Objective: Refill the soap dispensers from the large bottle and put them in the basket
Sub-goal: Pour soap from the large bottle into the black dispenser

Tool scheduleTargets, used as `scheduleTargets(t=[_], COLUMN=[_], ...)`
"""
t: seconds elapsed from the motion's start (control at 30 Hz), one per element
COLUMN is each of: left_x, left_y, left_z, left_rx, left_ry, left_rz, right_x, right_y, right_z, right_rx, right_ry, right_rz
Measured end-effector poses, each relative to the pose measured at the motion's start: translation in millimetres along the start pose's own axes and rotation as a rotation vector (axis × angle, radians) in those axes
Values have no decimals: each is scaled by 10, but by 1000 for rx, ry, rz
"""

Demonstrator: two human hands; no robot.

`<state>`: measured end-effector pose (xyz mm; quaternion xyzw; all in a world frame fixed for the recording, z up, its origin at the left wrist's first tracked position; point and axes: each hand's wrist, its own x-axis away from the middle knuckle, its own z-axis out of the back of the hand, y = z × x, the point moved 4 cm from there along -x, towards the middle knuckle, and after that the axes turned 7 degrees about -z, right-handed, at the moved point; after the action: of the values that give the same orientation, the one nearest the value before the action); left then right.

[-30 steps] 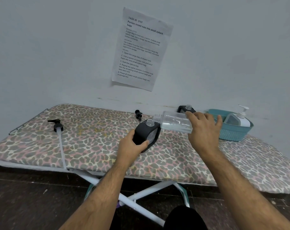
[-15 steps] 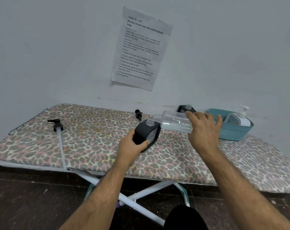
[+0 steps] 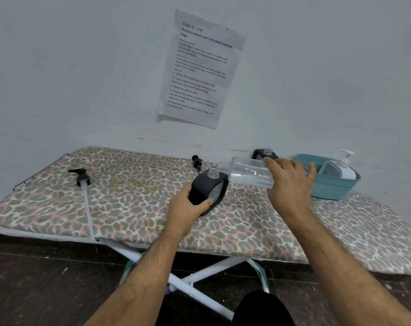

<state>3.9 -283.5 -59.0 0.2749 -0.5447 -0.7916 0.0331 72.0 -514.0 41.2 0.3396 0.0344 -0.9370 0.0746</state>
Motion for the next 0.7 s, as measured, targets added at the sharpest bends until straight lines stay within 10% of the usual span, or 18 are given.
scheduleTargets(t=[0.7], left_x=[2], left_y=[6], left_z=[2], left_rx=[-9], left_ry=[-1], left_rz=[1], right_x=[-11], right_y=[-7], right_z=[19], right_rx=[20], right_ry=[-18], right_rz=[10])
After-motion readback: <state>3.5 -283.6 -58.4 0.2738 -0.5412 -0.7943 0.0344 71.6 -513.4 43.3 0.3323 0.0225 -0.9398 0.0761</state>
